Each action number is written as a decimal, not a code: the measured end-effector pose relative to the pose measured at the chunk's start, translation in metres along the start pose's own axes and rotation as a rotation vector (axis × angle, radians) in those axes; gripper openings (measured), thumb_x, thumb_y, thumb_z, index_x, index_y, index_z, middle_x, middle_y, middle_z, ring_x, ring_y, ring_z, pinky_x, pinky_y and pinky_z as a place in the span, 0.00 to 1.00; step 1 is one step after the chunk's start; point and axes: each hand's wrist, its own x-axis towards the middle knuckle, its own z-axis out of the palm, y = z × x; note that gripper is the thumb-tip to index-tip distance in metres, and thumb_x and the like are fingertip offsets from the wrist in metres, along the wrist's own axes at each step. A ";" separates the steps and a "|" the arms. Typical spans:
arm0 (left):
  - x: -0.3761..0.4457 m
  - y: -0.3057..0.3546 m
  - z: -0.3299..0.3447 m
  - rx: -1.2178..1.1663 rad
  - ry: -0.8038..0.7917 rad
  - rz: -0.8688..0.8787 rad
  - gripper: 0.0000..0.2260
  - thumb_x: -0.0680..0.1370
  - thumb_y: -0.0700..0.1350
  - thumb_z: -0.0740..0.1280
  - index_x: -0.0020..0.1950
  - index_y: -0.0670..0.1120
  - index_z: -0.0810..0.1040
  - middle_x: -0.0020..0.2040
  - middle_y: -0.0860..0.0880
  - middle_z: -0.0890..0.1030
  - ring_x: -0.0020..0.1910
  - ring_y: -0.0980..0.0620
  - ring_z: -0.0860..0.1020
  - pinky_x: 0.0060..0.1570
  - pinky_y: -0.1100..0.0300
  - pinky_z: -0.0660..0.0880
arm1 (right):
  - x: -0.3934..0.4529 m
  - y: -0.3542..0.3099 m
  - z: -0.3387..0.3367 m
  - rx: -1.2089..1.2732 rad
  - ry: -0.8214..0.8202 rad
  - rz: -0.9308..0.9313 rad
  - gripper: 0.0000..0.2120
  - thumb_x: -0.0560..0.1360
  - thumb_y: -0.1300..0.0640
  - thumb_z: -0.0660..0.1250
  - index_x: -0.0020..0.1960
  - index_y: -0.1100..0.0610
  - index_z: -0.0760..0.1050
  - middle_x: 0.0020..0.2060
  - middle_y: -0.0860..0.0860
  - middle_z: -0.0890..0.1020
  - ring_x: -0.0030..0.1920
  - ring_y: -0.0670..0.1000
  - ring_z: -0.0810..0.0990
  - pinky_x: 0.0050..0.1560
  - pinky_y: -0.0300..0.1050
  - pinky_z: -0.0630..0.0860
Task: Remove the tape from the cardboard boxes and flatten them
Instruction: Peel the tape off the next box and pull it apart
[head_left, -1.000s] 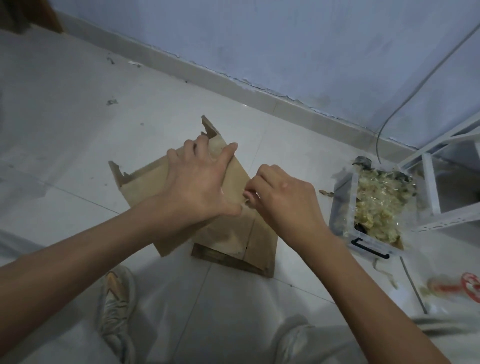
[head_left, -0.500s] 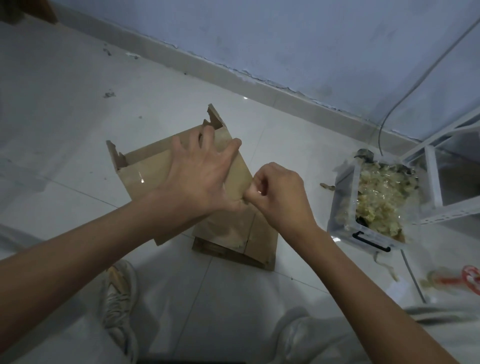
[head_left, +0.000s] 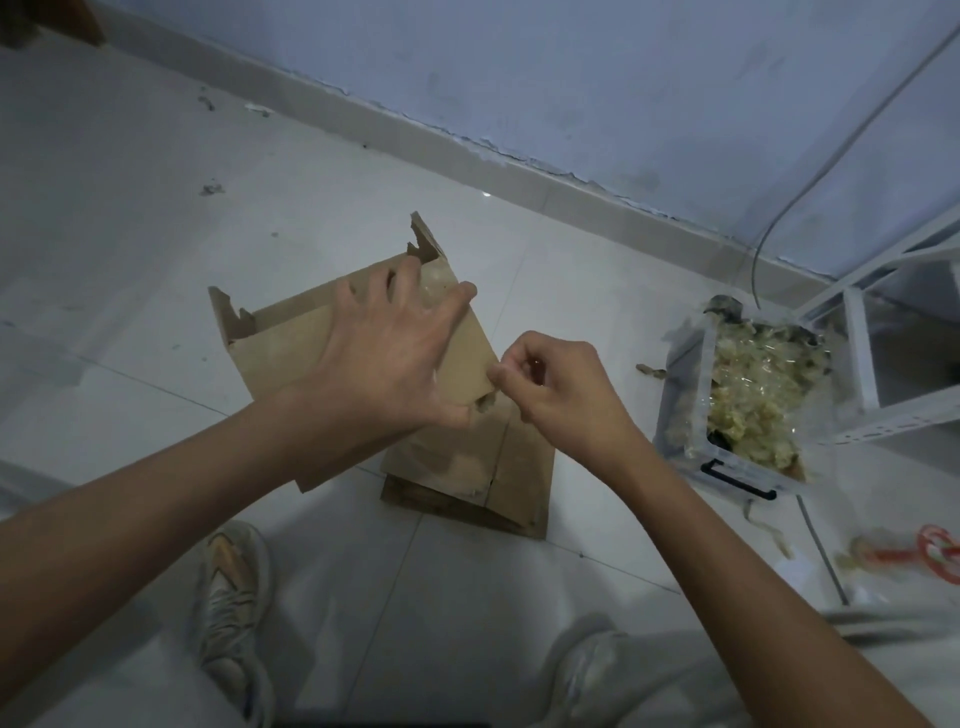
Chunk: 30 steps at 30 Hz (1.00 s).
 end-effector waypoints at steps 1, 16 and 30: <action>0.000 -0.003 0.000 -0.025 -0.012 0.001 0.54 0.56 0.79 0.51 0.79 0.56 0.58 0.69 0.40 0.65 0.66 0.38 0.67 0.61 0.40 0.67 | 0.000 0.001 -0.005 0.179 -0.004 0.064 0.11 0.82 0.53 0.70 0.44 0.58 0.79 0.31 0.55 0.79 0.30 0.48 0.76 0.34 0.43 0.76; -0.007 -0.022 0.000 -0.344 0.029 0.105 0.53 0.57 0.73 0.72 0.79 0.60 0.57 0.72 0.44 0.62 0.70 0.41 0.65 0.67 0.39 0.67 | -0.005 -0.005 -0.020 0.555 -0.109 0.064 0.15 0.83 0.49 0.68 0.53 0.62 0.74 0.44 0.50 0.80 0.37 0.50 0.76 0.34 0.41 0.69; -0.010 -0.020 0.008 -0.796 0.079 0.036 0.51 0.57 0.69 0.76 0.77 0.66 0.58 0.71 0.53 0.62 0.70 0.50 0.66 0.69 0.40 0.72 | -0.011 -0.003 -0.015 0.854 0.104 0.057 0.04 0.82 0.62 0.70 0.49 0.58 0.76 0.39 0.55 0.75 0.33 0.47 0.71 0.33 0.39 0.70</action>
